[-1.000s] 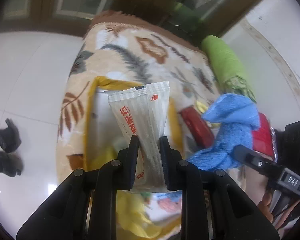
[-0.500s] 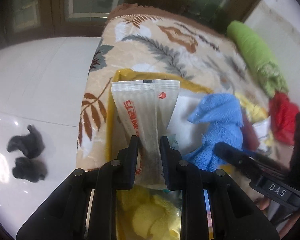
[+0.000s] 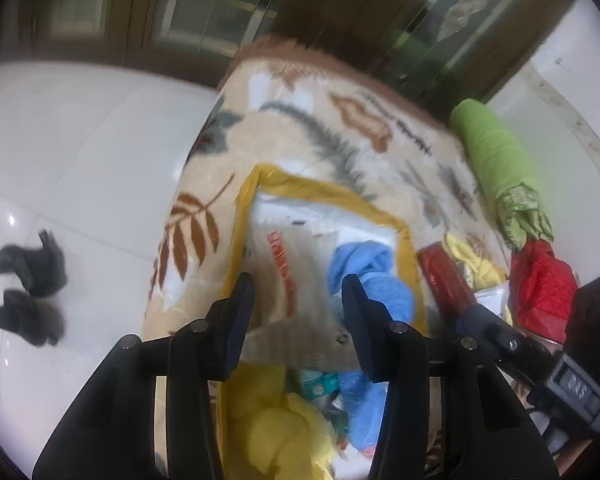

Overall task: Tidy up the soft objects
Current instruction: 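Carry the white packet and blue towel into the white tray and release both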

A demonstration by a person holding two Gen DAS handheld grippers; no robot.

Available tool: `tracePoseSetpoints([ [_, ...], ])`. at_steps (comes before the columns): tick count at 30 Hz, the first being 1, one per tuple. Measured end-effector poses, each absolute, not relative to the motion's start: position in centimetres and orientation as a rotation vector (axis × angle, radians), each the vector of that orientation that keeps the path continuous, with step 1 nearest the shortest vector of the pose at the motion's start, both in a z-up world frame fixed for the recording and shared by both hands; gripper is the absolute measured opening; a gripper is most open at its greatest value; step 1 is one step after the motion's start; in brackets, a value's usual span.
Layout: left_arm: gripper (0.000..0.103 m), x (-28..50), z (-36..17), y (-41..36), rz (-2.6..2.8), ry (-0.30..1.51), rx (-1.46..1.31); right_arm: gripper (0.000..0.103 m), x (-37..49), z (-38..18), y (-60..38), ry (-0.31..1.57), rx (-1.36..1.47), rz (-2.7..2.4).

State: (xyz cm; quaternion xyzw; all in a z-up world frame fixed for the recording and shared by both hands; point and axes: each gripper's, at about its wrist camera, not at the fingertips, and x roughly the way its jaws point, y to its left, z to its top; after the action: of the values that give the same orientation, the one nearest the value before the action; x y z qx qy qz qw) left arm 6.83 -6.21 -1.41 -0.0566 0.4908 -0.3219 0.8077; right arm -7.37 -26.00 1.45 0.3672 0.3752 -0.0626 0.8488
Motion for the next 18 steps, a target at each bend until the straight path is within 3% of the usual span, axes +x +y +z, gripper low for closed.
tracePoseSetpoints([
  [3,0.045,4.5,1.1,-6.1,-0.725,0.912,-0.104,0.065,-8.4,2.6,-26.3,0.733,0.744,-0.190],
  [5,0.056,3.0,2.1,-6.3,-0.730,0.849,-0.080,0.065,-9.4,3.4,-26.8,0.682,0.725,-0.253],
  [6,0.067,2.3,2.2,-6.4,-0.726,0.832,-0.085,0.065,-10.2,3.7,-27.0,0.653,0.725,-0.292],
  [11,0.068,1.0,0.6,-6.7,-0.738,0.902,-0.231,0.066,-15.1,3.5,-30.2,0.539,0.870,-0.453],
  [18,0.068,0.0,-1.2,-9.6,-0.782,1.046,-0.338,0.068,-16.2,3.1,-36.8,0.619,1.000,-0.353],
])
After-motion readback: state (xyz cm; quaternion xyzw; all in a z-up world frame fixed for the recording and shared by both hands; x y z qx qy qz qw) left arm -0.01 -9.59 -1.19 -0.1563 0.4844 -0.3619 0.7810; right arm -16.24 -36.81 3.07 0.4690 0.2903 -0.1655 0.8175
